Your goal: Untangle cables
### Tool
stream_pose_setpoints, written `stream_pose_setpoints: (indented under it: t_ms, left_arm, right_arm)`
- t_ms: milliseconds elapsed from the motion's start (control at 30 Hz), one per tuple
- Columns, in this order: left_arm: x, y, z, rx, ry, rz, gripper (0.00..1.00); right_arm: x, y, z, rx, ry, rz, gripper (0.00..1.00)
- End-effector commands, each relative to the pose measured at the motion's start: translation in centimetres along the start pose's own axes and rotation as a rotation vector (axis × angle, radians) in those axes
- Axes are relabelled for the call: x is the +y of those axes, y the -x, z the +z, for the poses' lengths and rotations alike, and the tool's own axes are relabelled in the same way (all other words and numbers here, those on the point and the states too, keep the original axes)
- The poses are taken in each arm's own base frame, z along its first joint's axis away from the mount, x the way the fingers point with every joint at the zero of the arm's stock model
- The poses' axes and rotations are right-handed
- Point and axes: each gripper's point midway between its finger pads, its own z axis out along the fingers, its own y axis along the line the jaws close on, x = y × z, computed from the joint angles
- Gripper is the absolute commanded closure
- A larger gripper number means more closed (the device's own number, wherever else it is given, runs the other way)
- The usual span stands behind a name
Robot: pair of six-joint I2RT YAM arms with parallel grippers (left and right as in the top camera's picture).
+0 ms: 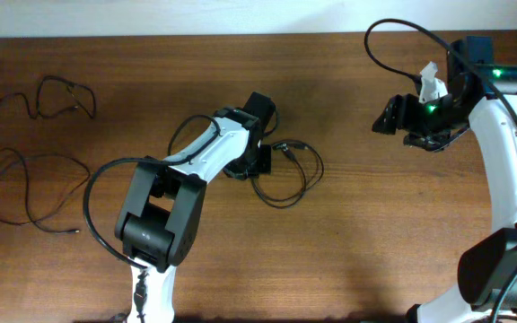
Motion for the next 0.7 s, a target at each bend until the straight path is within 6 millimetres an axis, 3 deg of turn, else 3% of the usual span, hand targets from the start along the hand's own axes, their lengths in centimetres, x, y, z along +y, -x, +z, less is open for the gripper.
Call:
stream_pose_setpoints:
  t_ms: [0, 33, 100, 167, 267, 333, 367, 433, 533, 633, 667]
  left_arm:
    - [0.4, -0.2, 1.0, 0.025, 0.011, -0.008, 1.0]
    - [0.4, 0.3, 0.0, 0.002, 0.001, -0.008, 1.0]
    - [1.5, 2.8, -6.3, -0.151, -0.055, -0.026, 1.0]
    - [4.1, 4.3, -13.1, -0.314, -0.077, -0.085, 1.0]
    - [9.6, 4.3, -22.3, -0.543, -0.051, -0.202, 1.0]
    - [12.8, 3.2, -25.9, -0.624, -0.026, -0.276, 1.0]
    - [15.2, 2.3, -27.4, -0.654, 0.002, -0.332, 1.0]
    - [22.2, -1.4, -30.1, -0.685, 0.099, -0.522, 1.0]
    - [29.8, -6.1, -32.1, -0.716, 0.183, -0.797, 1.0]
    - [38.4, -11.9, -32.3, -0.739, 0.348, -1.283, 1.0]
    - [40.1, -13.2, -31.8, -0.734, 0.406, -1.382, 1.0]
  right_arm:
    - [0.1, -0.2, 0.0, 0.005, -0.002, -0.018, 0.24]
    - [0.1, -0.3, 0.0, 0.007, -0.002, -0.017, 0.24]
    - [0.1, -0.3, 0.0, 0.009, -0.003, -0.02, 0.24]
    - [0.1, -0.3, 0.0, 0.009, -0.003, -0.02, 0.24]
    - [0.1, -0.3, 0.0, 0.009, -0.003, -0.02, 0.24]
    - [0.1, -0.3, 0.0, 0.009, -0.002, -0.019, 0.24]
    - [0.1, -0.3, 0.0, 0.009, -0.002, -0.019, 0.24]
    - [0.1, -0.3, 0.0, 0.009, -0.002, -0.019, 0.24]
    - [0.1, -0.2, 0.0, 0.006, -0.002, -0.022, 0.24]
    - [0.1, -0.2, 0.0, 0.007, -0.002, -0.021, 0.24]
    - [0.1, -0.2, 0.0, 0.007, -0.002, -0.021, 0.24]
